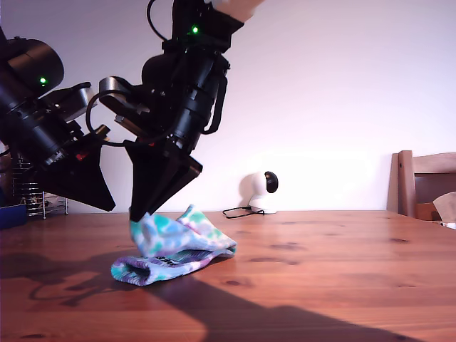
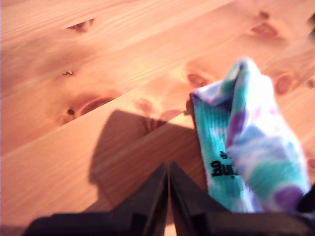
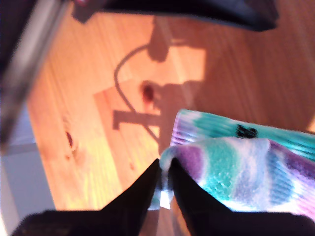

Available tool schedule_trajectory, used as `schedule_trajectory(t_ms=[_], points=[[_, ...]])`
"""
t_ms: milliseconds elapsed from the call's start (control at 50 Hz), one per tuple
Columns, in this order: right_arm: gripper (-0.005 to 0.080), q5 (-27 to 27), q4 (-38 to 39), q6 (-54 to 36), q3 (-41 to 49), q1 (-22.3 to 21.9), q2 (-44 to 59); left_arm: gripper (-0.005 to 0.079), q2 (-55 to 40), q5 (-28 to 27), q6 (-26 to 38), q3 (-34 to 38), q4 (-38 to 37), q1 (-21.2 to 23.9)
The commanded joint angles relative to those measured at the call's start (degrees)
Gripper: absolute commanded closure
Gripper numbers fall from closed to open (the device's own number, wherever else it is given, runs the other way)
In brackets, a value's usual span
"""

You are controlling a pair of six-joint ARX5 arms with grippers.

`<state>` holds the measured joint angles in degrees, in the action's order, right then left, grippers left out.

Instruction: Fold the socks in front of you. After folding them, place them to the left side.

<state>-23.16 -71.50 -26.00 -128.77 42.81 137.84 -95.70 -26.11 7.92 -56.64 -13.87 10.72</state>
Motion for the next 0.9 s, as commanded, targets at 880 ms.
schedule_trajectory(t_ms=[880], points=[[0.0519, -0.5, -2.6, -0.5, -0.9, 0.2, 1.4, 0.0761, 0.9, -5.9, -0.9, 1.0, 1.5, -1.0]])
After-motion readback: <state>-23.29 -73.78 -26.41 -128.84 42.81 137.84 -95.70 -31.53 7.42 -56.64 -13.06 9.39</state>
